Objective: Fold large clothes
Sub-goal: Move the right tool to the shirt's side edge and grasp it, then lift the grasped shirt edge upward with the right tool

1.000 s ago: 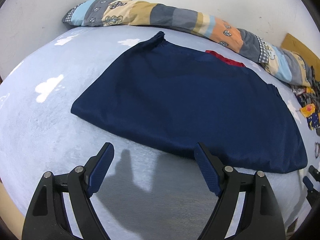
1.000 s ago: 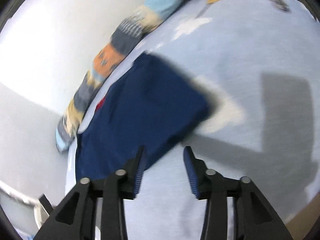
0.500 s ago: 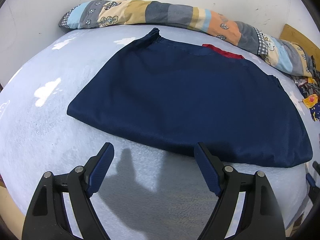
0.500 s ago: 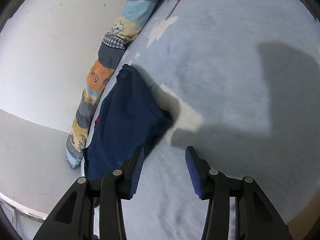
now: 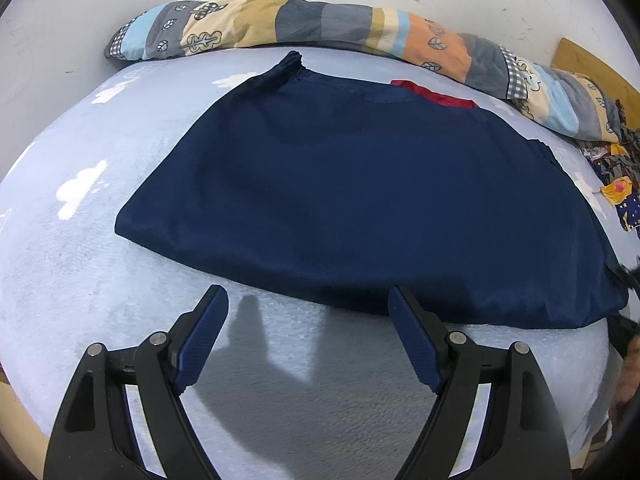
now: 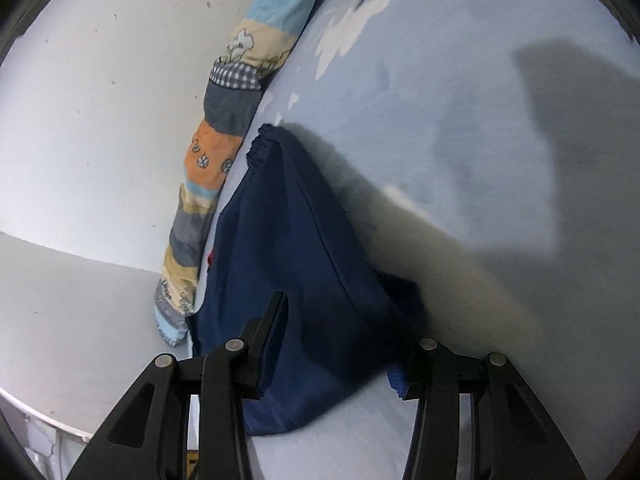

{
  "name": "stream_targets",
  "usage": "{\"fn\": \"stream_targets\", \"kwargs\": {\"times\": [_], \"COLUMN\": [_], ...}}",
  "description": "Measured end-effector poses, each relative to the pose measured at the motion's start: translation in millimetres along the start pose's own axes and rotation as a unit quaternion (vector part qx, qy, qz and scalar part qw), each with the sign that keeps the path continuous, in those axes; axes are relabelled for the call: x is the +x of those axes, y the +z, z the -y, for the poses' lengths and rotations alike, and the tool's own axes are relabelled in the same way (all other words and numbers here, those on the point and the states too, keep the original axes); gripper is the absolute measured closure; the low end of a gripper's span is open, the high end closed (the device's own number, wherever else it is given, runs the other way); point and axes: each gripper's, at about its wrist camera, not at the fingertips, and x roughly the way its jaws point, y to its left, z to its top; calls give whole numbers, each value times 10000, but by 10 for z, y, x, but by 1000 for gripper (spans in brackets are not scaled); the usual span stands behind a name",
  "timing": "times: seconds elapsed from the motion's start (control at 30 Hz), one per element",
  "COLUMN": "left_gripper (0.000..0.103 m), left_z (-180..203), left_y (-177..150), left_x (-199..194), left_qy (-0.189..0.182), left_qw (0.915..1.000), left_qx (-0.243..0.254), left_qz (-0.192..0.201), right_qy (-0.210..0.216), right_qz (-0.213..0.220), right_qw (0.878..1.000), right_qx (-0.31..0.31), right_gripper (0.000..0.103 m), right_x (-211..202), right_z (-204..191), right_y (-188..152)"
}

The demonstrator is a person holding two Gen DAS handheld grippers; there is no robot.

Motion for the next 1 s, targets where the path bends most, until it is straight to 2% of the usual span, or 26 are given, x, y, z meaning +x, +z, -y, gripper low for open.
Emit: {"fn": "stream_targets", "kwargs": {"times": [0.13,0.17,0.2,0.27,0.4,0.53,0.63,0.77,0.83,0.9,1.0], "left_gripper": [20,21,21,21,21,21,20,18,15,14,14], "left_z": [23,29,32,40,37,-21,-74,-290,-184,-58,-107], "left_y": [2,1,2,2,11,139,255,360,343,304,336], "left_x": [14,19,20,8,-28,-56,29,290,397,417,417], "left_qy": [-15,0,6,-1,-86,-555,-262,-229,42,294,163], "left_qw": [10000,10000,10000,10000,9999,9982,9986,9997,9992,9966,9981], "left_qx": [20,28,35,29,-1,19,297,-38,397,768,597], "left_qz": [-8,-19,-22,-6,62,228,356,72,-29,107,31], "right_qy": [165,184,121,43,27,-90,-91,-140,-137,-133,-111], "right_qz": [-171,-247,-246,-176,-64,3,6,3,2,5,10], "right_qw": [9996,9991,9986,9972,9955,9914,9888,9860,9860,9860,9853], "right_qx": [-166,-299,-456,-727,-947,-1303,-1492,-1661,-1663,-1660,-1707], "right_gripper": [57,64,81,83,85,86,86,86,86,86,86], "right_x": [179,197,181,113,5,-83,-126,-144,-152,-151,-158], "right_z": [-112,-169,-228,-357,-539,-773,-917,-1046,-1069,-1108,-1181], "right_y": [164,185,187,153,95,39,19,-18,-31,-39,-67]}}
